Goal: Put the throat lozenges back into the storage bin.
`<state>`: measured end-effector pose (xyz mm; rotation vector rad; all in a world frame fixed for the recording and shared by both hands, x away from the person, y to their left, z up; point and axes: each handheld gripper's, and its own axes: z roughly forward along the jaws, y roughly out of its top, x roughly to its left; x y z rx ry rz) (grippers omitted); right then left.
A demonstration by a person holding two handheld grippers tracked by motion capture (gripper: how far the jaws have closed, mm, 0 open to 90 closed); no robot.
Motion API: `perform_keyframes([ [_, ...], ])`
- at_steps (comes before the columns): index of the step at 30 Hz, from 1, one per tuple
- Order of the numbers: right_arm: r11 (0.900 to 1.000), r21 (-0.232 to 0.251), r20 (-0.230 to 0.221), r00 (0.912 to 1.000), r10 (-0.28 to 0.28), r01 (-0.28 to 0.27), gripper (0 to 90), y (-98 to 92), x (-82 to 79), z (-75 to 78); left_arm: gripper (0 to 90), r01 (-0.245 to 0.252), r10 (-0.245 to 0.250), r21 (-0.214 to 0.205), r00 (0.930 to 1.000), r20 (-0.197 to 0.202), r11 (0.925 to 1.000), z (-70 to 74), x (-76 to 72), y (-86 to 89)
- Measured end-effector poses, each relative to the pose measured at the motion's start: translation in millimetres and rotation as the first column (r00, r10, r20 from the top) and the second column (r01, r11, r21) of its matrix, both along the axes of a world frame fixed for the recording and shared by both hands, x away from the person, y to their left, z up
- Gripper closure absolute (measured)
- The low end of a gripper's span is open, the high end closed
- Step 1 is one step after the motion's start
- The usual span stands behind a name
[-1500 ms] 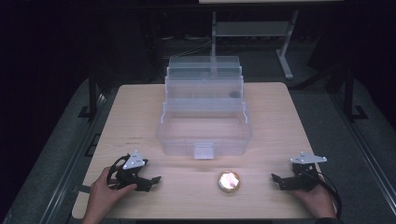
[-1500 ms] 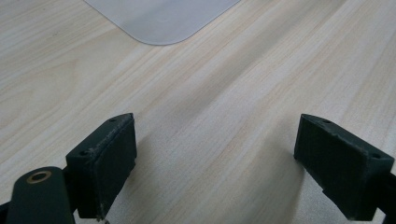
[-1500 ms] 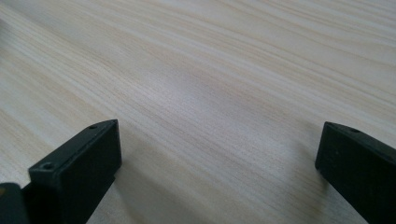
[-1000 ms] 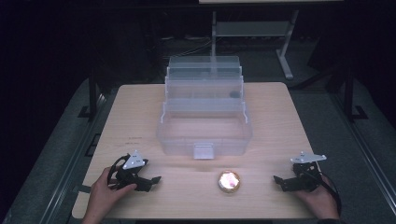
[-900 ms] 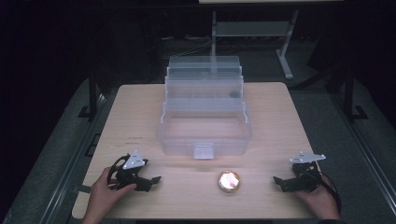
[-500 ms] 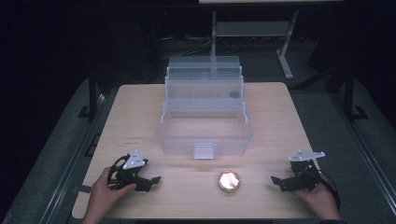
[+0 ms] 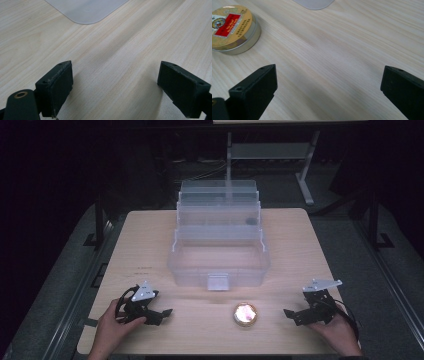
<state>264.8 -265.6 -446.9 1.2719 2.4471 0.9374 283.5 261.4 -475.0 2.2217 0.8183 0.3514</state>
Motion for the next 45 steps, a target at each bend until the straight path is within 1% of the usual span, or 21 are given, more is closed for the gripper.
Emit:
perform_keyframes([
  [3,0.9999,0.001,-0.011,0.9999,0.011,-0.011,0.5,4.9,-0.4,1.2,12.1,0.000,0.000,0.000,1.0000,0.000,1.0000,0.0,0.0,0.0],
  [5,0.9998,-0.005,-0.005,0.9998,0.020,-0.020,0.4,5.9,-0.1,1.5,12.1,0.000,0.000,0.000,1.0000,0.000,1.0000,0.0,0.0,0.0],
  [12,0.9982,-0.013,-0.009,0.9982,0.059,-0.059,0.4,17.1,0.3,4.7,12.1,0.000,0.000,0.000,1.0000,0.000,1.0000,0.0,0.0,0.0],
  [14,0.9981,-0.015,-0.011,0.9982,0.059,-0.059,0.4,18.7,0.1,5.0,12.1,0.000,0.000,0.000,1.0000,0.000,1.0000,0.0,0.0,0.0],
  [15,0.9973,-0.018,-0.012,0.9974,0.072,-0.072,0.4,21.7,0.3,5.6,12.2,0.000,0.000,0.000,1.0000,0.000,1.0000,0.0,0.0,0.0],
  [18,0.9963,-0.020,-0.016,0.9964,0.083,-0.084,0.5,25.1,0.5,6.2,12.2,0.000,0.000,-0.001,1.0000,0.000,1.0000,0.0,0.0,0.0],
  [19,0.9949,-0.025,-0.017,0.9951,0.097,-0.098,0.5,28.1,0.9,6.5,12.1,0.000,0.000,-0.001,1.0000,0.000,1.0000,0.0,0.0,0.0],
  [22,0.9938,-0.027,-0.019,0.9940,0.107,-0.108,0.4,31.5,1.2,7.1,12.1,0.000,0.000,-0.001,1.0000,0.000,1.0000,0.0,0.0,0.0],
  [23,0.9921,-0.030,-0.020,0.9925,0.121,-0.121,0.4,35.0,1.8,8.3,12.1,0.000,0.000,-0.001,1.0000,0.000,1.0000,0.0,0.0,0.0],
  [27,0.9909,-0.026,-0.022,0.9911,0.131,-0.132,0.4,38.9,2.4,9.5,12.1,0.000,0.000,-0.001,1.0000,0.000,1.0000,0.0,0.0,0.0],
  [28,0.9903,-0.031,-0.022,0.9907,0.135,-0.135,0.4,40.3,2.8,9.9,12.1,0.000,0.000,-0.001,1.0000,0.000,1.0000,0.0,0.0,-0.1],
  [30,0.9874,-0.033,-0.020,0.9879,0.154,-0.155,0.4,44.9,4.1,11.2,12.1,0.000,0.000,-0.001,1.0000,0.000,1.0000,0.0,0.0,0.0],
  [33,0.9851,-0.035,-0.023,0.9856,0.167,-0.168,0.4,50.3,5.0,12.6,12.1,0.000,0.000,-0.001,1.0000,0.000,1.0000,0.0,0.0,0.0],
  [37,0.9797,-0.042,-0.025,0.9804,0.195,-0.196,0.4,58.1,6.4,14.0,12.1,-0.001,0.001,-0.002,1.0000,-0.001,1.0000,-0.1,-0.1,-0.1],
  [38,0.9797,-0.042,-0.025,0.9804,0.195,-0.196,0.4,58.1,6.4,14.0,12.1,-0.001,0.001,-0.002,1.0000,-0.001,1.0000,-0.1,-0.1,-0.1],
  [41,0.9750,-0.046,-0.035,0.9757,0.216,-0.218,0.4,65.2,7.7,14.3,12.1,-0.002,0.002,-0.004,1.0000,-0.001,1.0000,-0.1,-0.1,-0.2],
  [42,0.9750,-0.046,-0.035,0.9757,0.216,-0.218,0.4,65.2,7.7,14.3,12.1,-0.002,0.002,-0.004,1.0000,-0.001,1.0000,-0.1,-0.1,-0.2],
  [43,0.9719,-0.049,-0.041,0.9727,0.228,-0.230,0.5,68.2,8.4,13.5,12.1,-0.002,0.002,-0.004,1.0000,0.000,1.0000,-0.1,-0.1,-0.3],
  [45,0.9693,-0.056,-0.046,0.9704,0.237,-0.240,0.5,71.4,8.5,13.7,12.1,-0.003,0.003,-0.006,1.0000,0.000,1.0000,-0.2,-0.2,-0.4],
])
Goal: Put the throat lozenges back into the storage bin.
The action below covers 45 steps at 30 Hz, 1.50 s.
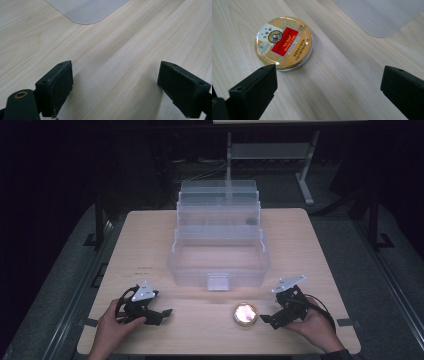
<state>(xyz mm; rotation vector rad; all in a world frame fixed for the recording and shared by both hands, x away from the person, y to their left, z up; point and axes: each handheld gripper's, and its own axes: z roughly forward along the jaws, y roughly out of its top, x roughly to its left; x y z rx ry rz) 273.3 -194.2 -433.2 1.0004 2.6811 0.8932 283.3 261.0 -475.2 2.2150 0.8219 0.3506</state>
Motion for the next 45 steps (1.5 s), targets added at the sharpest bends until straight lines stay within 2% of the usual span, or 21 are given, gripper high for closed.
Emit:
perform_keyframes([
  [21,0.9960,-0.025,-0.008,0.9963,0.085,-0.085,0.5,27.8,3.9,3.1,12.1,0.002,-0.002,0.002,1.0000,0.001,1.0000,0.0,0.1,0.1],
  [27,0.9949,-0.032,-0.019,0.9953,0.095,-0.095,0.4,33.1,4.1,1.4,12.1,0.001,-0.001,0.002,1.0000,0.001,1.0000,0.0,0.1,0.1],
  [45,0.9861,-0.063,-0.025,0.9880,0.152,-0.153,0.5,51.5,5.6,1.9,12.1,0.002,-0.002,0.002,1.0000,0.001,1.0000,0.1,0.1,0.1],
])
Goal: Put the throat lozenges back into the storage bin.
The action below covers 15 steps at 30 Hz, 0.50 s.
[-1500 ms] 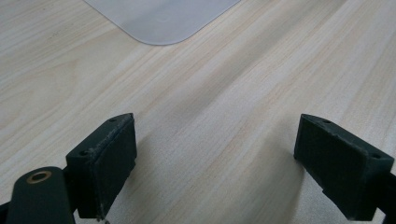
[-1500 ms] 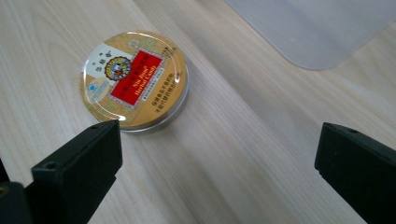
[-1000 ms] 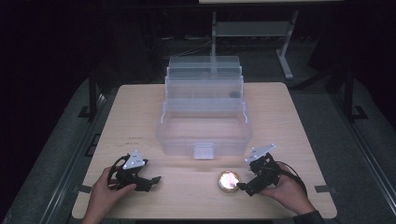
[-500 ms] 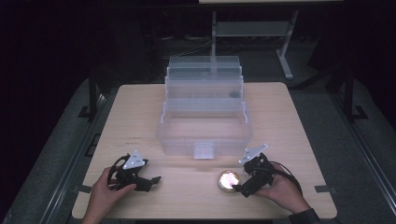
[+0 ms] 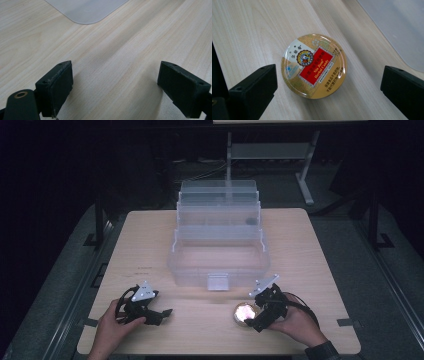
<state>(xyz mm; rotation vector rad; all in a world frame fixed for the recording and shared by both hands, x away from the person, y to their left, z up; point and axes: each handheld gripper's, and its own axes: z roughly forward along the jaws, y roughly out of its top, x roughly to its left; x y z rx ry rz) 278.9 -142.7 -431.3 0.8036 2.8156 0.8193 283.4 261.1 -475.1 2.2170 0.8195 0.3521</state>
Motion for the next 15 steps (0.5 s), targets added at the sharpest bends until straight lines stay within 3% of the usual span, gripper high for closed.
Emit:
perform_keyframes([
  [15,0.9982,-0.041,-0.008,0.9990,0.044,-0.044,0.4,18.4,4.4,-2.8,12.1,0.000,0.000,0.000,1.0000,-0.001,1.0000,0.1,0.0,0.0],
])
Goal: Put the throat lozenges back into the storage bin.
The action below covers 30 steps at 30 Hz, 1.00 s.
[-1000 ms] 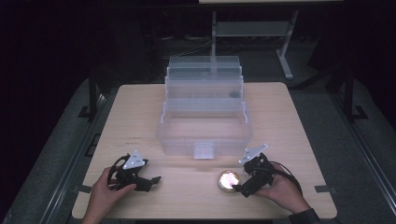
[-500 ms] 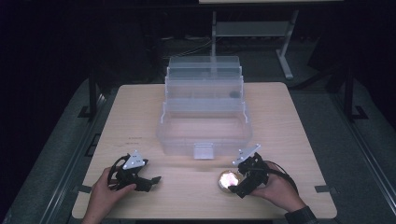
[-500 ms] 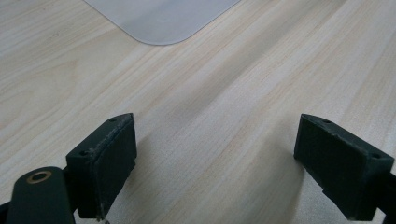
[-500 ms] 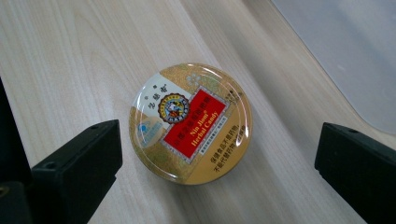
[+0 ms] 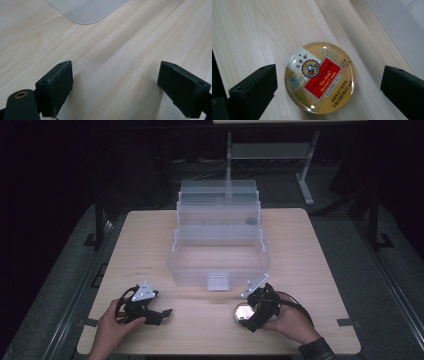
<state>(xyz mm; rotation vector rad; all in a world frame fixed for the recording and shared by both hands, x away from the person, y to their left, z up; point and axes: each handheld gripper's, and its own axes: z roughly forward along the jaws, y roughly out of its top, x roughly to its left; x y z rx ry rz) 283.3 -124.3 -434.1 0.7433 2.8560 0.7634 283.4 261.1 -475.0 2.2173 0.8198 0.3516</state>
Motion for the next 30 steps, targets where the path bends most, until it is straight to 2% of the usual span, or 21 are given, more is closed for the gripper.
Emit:
perform_keyframes([
  [24,0.9960,-0.080,-0.020,0.9991,0.039,-0.040,0.4,14.4,0.8,-12.4,12.1,0.000,0.000,0.000,1.0000,0.000,1.0000,0.0,0.0,0.0],
  [30,0.9951,-0.086,-0.030,0.9985,0.046,-0.048,0.5,16.0,1.2,-14.8,12.1,0.000,0.000,0.000,1.0000,0.000,1.0000,0.0,0.0,0.0],
])
